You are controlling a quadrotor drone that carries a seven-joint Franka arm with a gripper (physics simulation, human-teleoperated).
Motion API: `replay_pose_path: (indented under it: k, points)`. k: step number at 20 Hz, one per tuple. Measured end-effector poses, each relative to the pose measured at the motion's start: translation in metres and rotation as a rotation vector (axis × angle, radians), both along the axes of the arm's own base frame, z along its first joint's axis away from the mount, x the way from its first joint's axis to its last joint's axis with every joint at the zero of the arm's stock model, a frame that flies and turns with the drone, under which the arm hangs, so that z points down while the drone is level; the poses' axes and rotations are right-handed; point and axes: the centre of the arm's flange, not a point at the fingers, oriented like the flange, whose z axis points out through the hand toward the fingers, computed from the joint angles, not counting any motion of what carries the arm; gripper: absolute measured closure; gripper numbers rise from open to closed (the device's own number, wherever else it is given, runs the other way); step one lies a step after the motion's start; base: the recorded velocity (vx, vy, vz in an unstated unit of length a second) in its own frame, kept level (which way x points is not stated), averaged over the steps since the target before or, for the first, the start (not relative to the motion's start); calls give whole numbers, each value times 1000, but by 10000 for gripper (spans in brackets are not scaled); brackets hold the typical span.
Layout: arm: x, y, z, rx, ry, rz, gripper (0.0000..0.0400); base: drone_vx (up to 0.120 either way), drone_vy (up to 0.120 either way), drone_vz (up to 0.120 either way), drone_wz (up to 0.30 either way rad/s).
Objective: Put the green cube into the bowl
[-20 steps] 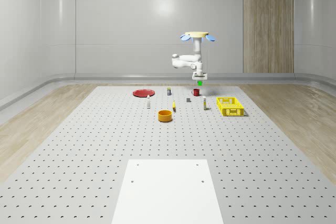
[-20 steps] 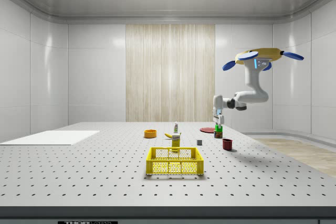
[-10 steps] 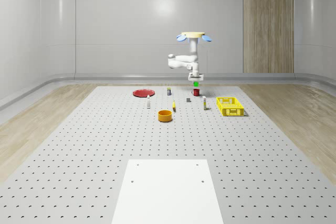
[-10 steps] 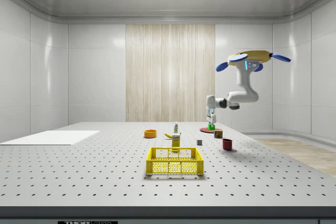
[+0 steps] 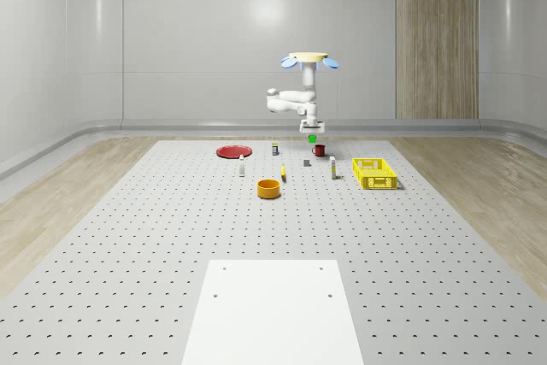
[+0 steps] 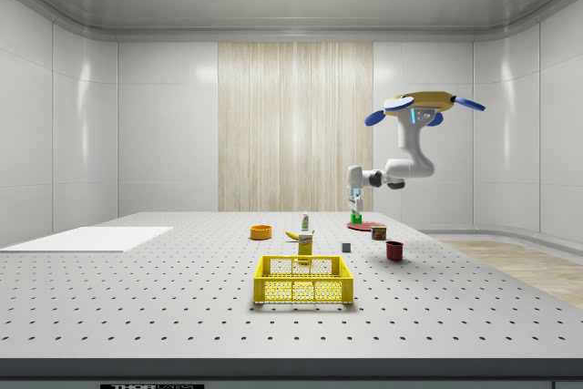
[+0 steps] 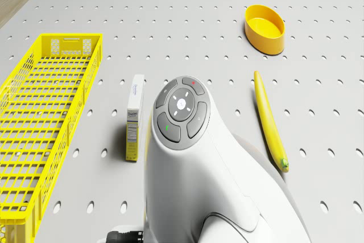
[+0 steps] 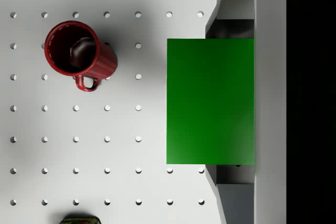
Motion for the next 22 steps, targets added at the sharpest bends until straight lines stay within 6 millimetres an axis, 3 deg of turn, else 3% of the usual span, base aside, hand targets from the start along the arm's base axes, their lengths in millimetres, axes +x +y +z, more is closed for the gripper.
replay_pose_path:
  k: [22]
  points:
    - [0, 0, 0, 0, 0, 0, 148, 120, -120, 0, 0]
